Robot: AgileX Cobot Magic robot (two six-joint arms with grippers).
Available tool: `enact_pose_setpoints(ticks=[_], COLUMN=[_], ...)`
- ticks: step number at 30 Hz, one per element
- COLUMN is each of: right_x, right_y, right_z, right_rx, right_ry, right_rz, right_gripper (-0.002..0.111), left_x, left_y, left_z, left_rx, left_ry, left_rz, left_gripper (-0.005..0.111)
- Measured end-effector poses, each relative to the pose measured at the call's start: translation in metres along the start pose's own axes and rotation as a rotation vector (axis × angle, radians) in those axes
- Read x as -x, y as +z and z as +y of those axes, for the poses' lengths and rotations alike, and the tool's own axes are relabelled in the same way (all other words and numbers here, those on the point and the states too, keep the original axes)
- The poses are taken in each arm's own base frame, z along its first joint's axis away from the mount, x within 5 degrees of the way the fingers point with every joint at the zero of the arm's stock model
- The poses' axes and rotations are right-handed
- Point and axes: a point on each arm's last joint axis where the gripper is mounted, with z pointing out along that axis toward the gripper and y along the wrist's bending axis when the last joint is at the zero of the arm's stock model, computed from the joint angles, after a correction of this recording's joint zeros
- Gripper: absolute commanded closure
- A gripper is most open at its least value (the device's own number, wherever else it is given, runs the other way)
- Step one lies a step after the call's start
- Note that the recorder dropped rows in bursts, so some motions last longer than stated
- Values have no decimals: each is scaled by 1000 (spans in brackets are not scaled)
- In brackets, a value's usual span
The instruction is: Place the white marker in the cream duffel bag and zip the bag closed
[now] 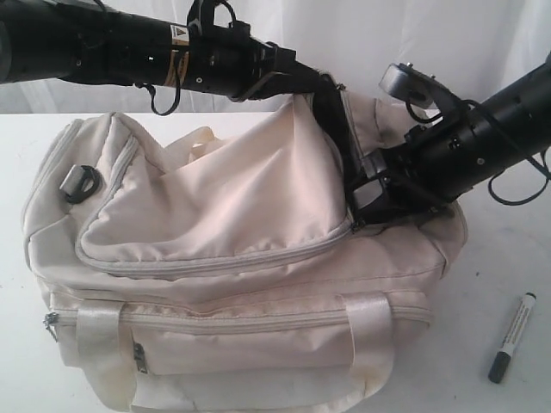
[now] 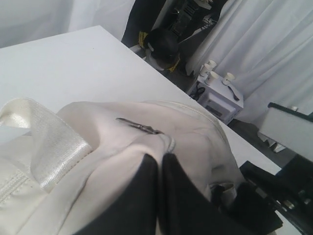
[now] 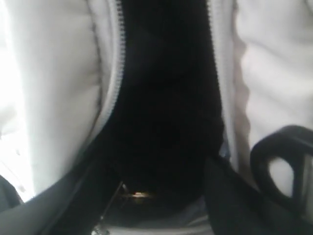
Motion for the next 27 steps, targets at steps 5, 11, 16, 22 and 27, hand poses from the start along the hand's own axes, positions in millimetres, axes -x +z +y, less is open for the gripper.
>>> enact_pose_setpoints(ticks=[5,11,16,22,27], right_x=[-2,-5,-5,-6,-5], right_y=[13,20,21,20,7], right_z=[1,-1,0,0,11], right_rx=[34,53,58,57,49], right_ry=[11,21,21,20,-14], right_rz=[58,100,106,106,67], right_gripper=[55,92,108,108,108], left_x=[0,0,0,1,2], left_y=[0,0,0,0,0], left_z=[0,1,2,3,4], left_rx=[1,7,19,28,49], left_ry=[3,5,3,3,1], left_rz=[3,2,-4,-8,-20], left_gripper=[107,107,107,107,107])
